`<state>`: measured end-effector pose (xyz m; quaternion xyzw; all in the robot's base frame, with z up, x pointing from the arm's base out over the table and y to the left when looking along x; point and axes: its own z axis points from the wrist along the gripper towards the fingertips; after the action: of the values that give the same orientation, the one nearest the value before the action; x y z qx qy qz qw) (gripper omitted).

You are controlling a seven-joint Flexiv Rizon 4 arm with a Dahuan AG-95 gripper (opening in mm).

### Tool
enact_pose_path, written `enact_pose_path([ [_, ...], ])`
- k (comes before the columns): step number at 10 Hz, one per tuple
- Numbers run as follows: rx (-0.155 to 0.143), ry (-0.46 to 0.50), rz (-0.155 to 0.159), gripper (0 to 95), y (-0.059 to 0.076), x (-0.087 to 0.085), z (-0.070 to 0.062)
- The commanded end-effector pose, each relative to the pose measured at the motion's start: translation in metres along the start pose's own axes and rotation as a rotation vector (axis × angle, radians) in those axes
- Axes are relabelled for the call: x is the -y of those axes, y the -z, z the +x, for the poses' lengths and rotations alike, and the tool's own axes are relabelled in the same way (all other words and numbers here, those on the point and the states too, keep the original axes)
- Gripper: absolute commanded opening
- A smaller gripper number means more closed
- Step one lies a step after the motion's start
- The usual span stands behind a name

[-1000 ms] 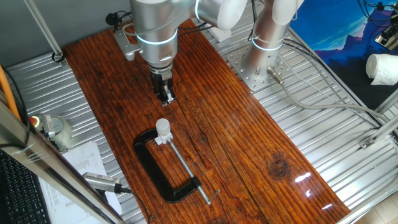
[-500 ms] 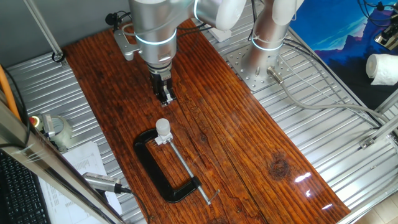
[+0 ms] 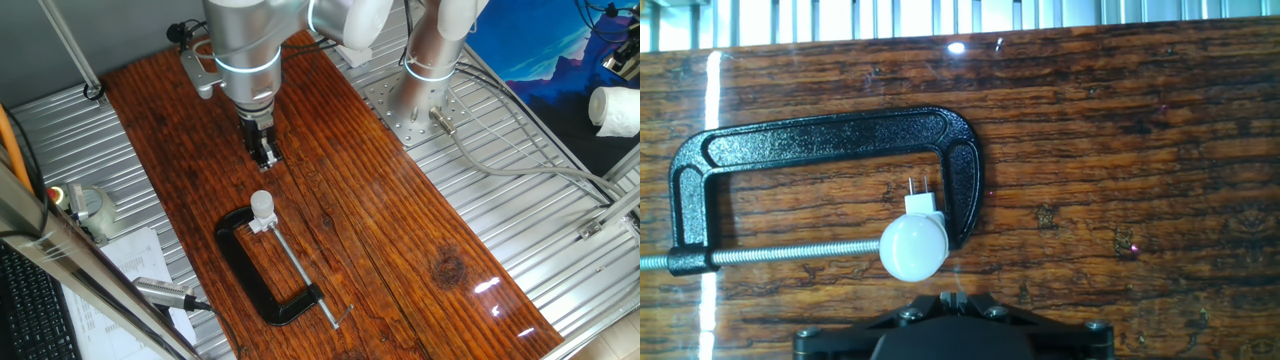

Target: Install the light bulb by rotating it

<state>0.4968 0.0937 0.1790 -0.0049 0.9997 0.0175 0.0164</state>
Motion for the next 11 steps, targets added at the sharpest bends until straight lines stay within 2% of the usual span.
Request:
enact_pose_path([
  [1, 0.006, -0.001, -0.002, 0.0, -0.0003, 0.0008, 0.0011],
  [7, 0.001, -0.016, 0.002, 0.0, -0.0033, 0.0032, -0.0005],
  [11, 0.012, -0.022, 0.025, 0.0, -0.0013, 0.0070, 0.0015],
])
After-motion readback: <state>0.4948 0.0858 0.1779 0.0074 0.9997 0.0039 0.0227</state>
